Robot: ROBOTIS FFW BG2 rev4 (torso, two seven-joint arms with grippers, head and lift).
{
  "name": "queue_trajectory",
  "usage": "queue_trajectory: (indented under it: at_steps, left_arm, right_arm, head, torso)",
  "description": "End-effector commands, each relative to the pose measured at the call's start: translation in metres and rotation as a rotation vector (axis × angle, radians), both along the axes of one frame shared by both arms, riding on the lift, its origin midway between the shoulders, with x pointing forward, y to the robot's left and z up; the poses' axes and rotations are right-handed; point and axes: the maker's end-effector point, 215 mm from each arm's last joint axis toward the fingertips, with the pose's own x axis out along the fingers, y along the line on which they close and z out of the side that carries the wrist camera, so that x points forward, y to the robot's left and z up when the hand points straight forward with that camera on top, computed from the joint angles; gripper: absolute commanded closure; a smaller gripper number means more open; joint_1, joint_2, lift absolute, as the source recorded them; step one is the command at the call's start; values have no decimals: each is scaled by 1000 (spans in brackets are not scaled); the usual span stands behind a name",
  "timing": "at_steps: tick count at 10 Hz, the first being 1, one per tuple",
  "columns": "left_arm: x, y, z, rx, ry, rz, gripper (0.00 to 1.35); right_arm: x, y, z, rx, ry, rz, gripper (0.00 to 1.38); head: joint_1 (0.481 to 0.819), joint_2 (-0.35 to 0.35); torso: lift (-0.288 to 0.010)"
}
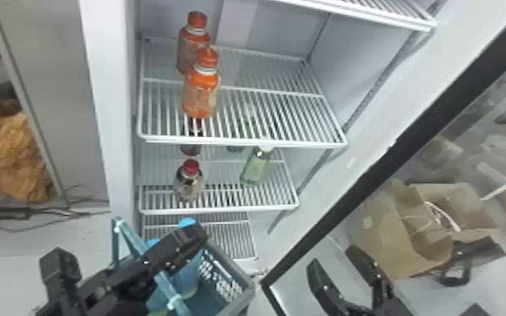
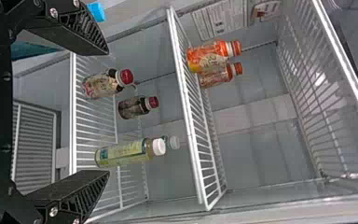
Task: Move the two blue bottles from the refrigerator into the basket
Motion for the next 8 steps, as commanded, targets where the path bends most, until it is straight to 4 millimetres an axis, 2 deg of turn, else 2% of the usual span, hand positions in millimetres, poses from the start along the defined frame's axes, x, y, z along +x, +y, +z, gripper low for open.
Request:
queue_trajectory:
  at_steps: [1, 5, 8]
  left_arm:
    - [0, 5, 1, -1, 1, 14, 1202]
    - [3, 11, 2, 5, -4, 36, 1202]
    - [1, 10, 1, 4, 0, 38, 1202]
  right_arm:
    - [-6, -4, 1, -20, -5, -8, 140]
    - [-30, -1, 8, -40, 21, 13, 142]
    - [-32, -6, 3, -49, 32, 8, 142]
  head:
    - [695, -350]
    - [695, -350]
    - [695, -350]
  torso:
    - [-10]
    - [-10]
    - [-10]
